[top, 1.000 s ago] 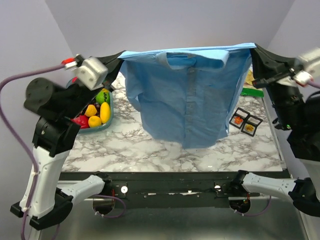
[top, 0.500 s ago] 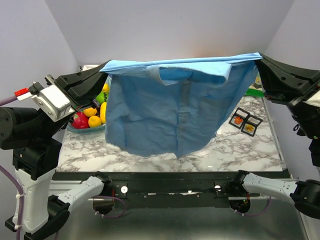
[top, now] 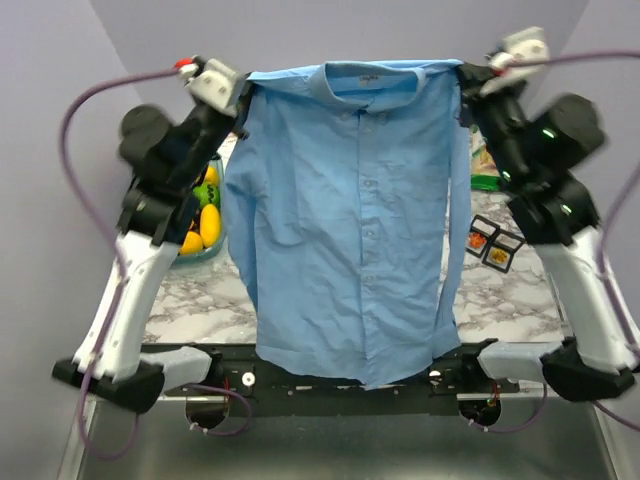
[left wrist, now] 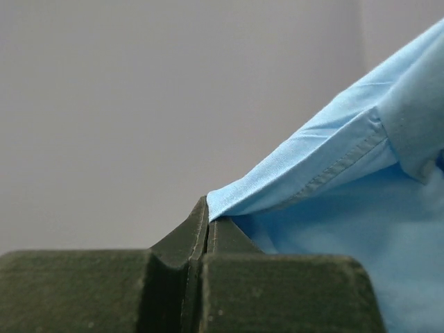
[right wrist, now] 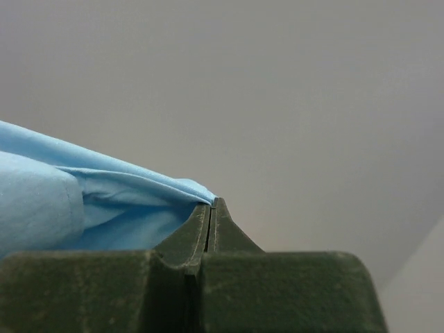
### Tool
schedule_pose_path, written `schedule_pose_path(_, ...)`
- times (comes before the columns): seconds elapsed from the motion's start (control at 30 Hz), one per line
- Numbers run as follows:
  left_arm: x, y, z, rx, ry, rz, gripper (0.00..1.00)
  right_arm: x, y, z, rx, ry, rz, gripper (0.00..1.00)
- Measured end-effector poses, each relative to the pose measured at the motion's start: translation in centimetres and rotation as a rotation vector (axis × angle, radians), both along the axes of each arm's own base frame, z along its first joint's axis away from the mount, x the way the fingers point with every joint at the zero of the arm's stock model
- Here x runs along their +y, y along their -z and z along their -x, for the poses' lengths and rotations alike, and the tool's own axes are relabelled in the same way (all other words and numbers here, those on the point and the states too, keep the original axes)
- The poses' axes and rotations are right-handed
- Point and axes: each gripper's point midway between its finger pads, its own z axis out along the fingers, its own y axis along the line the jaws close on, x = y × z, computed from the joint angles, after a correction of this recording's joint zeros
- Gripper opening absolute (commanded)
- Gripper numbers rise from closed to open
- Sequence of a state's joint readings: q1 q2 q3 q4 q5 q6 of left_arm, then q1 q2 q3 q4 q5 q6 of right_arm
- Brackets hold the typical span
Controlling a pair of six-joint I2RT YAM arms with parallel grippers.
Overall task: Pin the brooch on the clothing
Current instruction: Flatten out the clothes at the center of the board.
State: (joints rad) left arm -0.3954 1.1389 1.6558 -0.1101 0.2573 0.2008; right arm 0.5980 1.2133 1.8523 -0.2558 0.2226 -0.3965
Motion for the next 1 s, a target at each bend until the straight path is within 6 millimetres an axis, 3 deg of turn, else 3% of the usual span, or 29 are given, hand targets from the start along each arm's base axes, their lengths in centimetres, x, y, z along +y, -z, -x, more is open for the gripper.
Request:
schedule_pose_path(0.07, 0.3, 3.0, -4.7, 0.087, -0.066, -0.021, 0.00, -0.5, 4.1, -5.0, 0.106, 0.069, 0.026, 0.01)
schedule_pose_path(0.13, 0.2, 8.6, -11.4, 0.232, -0.122, -0.067, 0.00, -0.4, 9.2, -10.7, 0.228, 0.104, 0.060, 0.01)
schedule_pose_path(0.17, 0.3, 11.0, -13.8, 0.291, -0.144, -0.084, 0.00, -0.6, 11.8, -13.6, 0.284, 0.125, 0.067, 0.01)
schedule_pose_path(0.23, 0.6, 17.9, -19.5, 0.461, -0.185, -0.131, 0.47, -0.6, 17.4, -19.7, 0.401, 0.146, 0.088, 0.01)
schedule_pose_path(0.3, 1.1, 24.7, -24.1, 0.622, -0.229, -0.169, 0.79, -0.6, 22.6, -25.4, 0.487, 0.161, 0.098, 0.43)
schedule_pose_path(0.37, 1.5, 30.1, -28.3, 0.761, -0.275, -0.189, 0.91, -0.6, 28.9, -30.7, 0.598, 0.180, 0.112, 0.85)
schedule_pose_path(0.43, 1.9, 36.6, -31.6, 0.901, -0.312, -0.219, 0.99, -0.3, 33.6, -33.9, 0.672, 0.183, 0.123, 0.94)
schedule_pose_path(0.47, 2.1, 39.1, -32.3, 0.953, -0.328, -0.229, 0.99, -0.5, 36.2, -34.9, 0.717, 0.184, 0.129, 0.97)
schedule_pose_path(0.53, 2.5, 43.3, -31.5, 1.068, -0.348, -0.262, 0.99, -0.6, 40.8, -34.8, 0.825, 0.170, 0.145, 1.00)
schedule_pose_path(0.57, 2.6, 44.3, -30.9, 1.102, -0.353, -0.272, 0.99, -0.6, 42.9, -34.2, 0.873, 0.161, 0.148, 1.00)
schedule_pose_path(0.63, 2.3, 45.2, -29.4, 1.140, -0.357, -0.282, 0.99, -0.3, 45.5, -31.9, 0.956, 0.129, 0.152, 1.00)
schedule_pose_path(0.7, 1.7, 44.4, -27.5, 1.149, -0.348, -0.274, 0.99, -0.1, 46.6, -29.3, 1.012, 0.100, 0.142, 1.00)
schedule_pose_path(0.77, 1.0, 42.6, -25.8, 1.132, -0.336, -0.249, 0.99, 0.1, 45.9, -27.1, 1.034, 0.075, 0.122, 1.00)
schedule_pose_path(0.83, 0.3, 40.1, -24.5, 1.094, -0.322, -0.211, 0.99, 0.6, 43.7, -25.3, 1.011, 0.052, 0.089, 1.00)
schedule_pose_path(0.87, -0.1, 38.8, -23.6, 1.071, -0.313, -0.186, 0.99, 0.8, 43.8, -24.1, 1.025, 0.042, 0.072, 0.99)
schedule_pose_path(0.9, -0.6, 37.4, -22.7, 1.048, -0.300, -0.158, 0.99, 1.1, 41.1, -23.0, 0.983, 0.029, 0.050, 0.99)
schedule_pose_path(0.93, -1.0, 36.5, -21.9, 1.032, -0.287, -0.133, 0.99, 1.5, 39.7, -22.0, 0.955, 0.016, 0.027, 0.98)
schedule_pose_path(1.0, -1.6, 35.4, -20.0, 1.022, -0.256, -0.086, 0.99, 2.6, 38.2, -19.3, 0.941, -0.014, -0.001, 0.98)
